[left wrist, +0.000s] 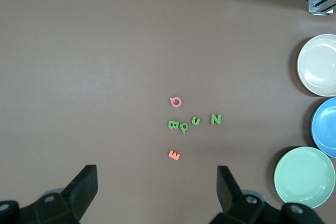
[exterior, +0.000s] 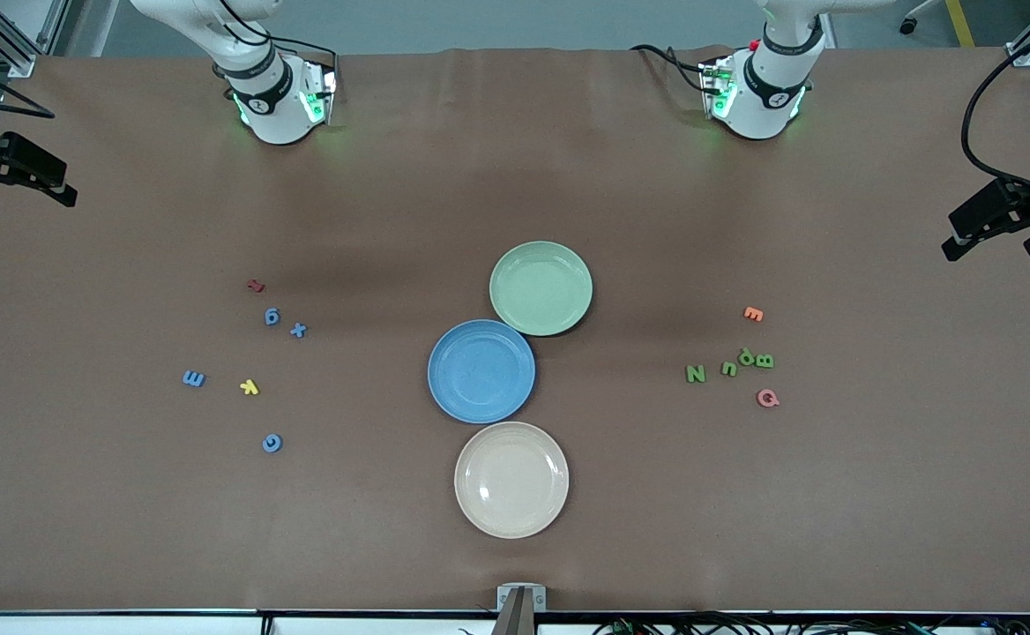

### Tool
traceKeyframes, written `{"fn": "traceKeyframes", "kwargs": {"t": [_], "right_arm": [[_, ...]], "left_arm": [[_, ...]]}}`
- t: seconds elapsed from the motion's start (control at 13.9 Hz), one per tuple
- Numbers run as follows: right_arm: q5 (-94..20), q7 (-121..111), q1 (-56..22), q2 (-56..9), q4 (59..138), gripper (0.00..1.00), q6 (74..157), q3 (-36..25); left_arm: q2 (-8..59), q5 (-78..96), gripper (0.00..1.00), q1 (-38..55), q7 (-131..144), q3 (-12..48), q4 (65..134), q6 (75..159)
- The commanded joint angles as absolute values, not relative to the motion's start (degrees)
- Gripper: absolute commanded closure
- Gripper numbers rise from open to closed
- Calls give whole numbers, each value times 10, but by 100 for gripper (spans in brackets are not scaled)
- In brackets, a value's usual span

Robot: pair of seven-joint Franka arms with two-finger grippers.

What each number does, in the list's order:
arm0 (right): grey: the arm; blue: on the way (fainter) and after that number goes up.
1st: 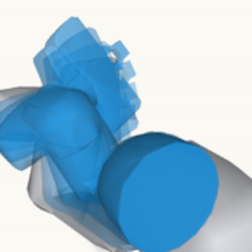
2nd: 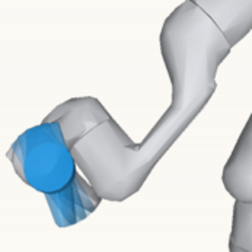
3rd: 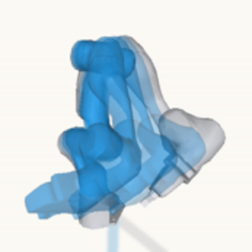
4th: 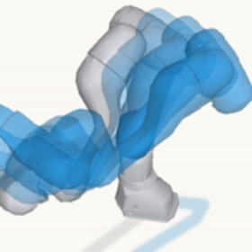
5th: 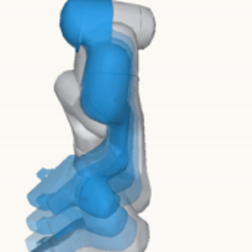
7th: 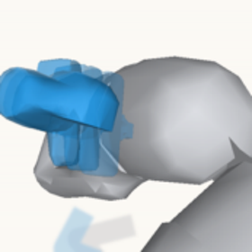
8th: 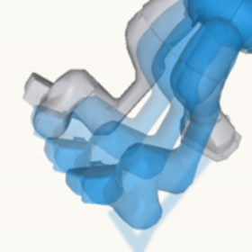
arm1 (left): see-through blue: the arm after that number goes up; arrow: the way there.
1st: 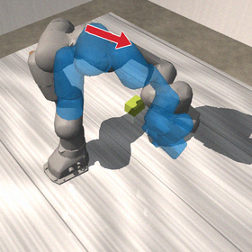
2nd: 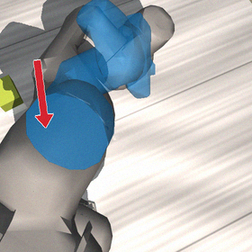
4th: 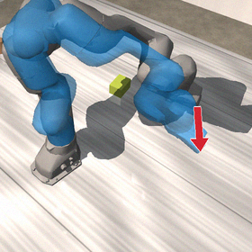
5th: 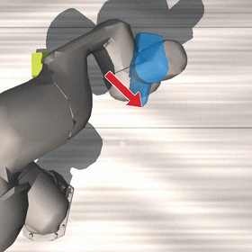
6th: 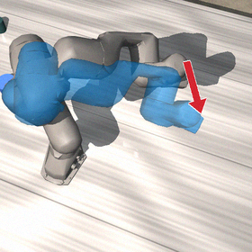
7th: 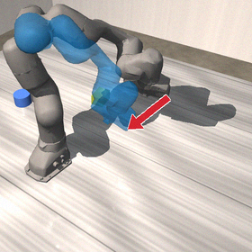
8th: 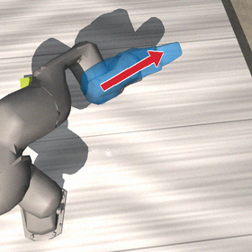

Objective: Sort letters by color into matching plates
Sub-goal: 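Reach the left gripper to the green letters while the right gripper reaches the blue letters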

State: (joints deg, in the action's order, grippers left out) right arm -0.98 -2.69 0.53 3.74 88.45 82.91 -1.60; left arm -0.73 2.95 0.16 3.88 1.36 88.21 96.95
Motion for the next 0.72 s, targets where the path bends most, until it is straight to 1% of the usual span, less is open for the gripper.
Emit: {"fn": "traceKeyframes", "kwargs": {"t": [0.0,0.36,0.65], "right_arm": [[-16,-31,11,45,889,0,827,-13],[-16,-31,13,44,885,0,829,-15],[-16,-30,11,37,882,0,839,-14]], "left_arm": [[-7,36,0,1,39,12,880,955],[-6,37,0,-1,45,12,879,953],[7,40,0,-4,43,12,887,930]]}}
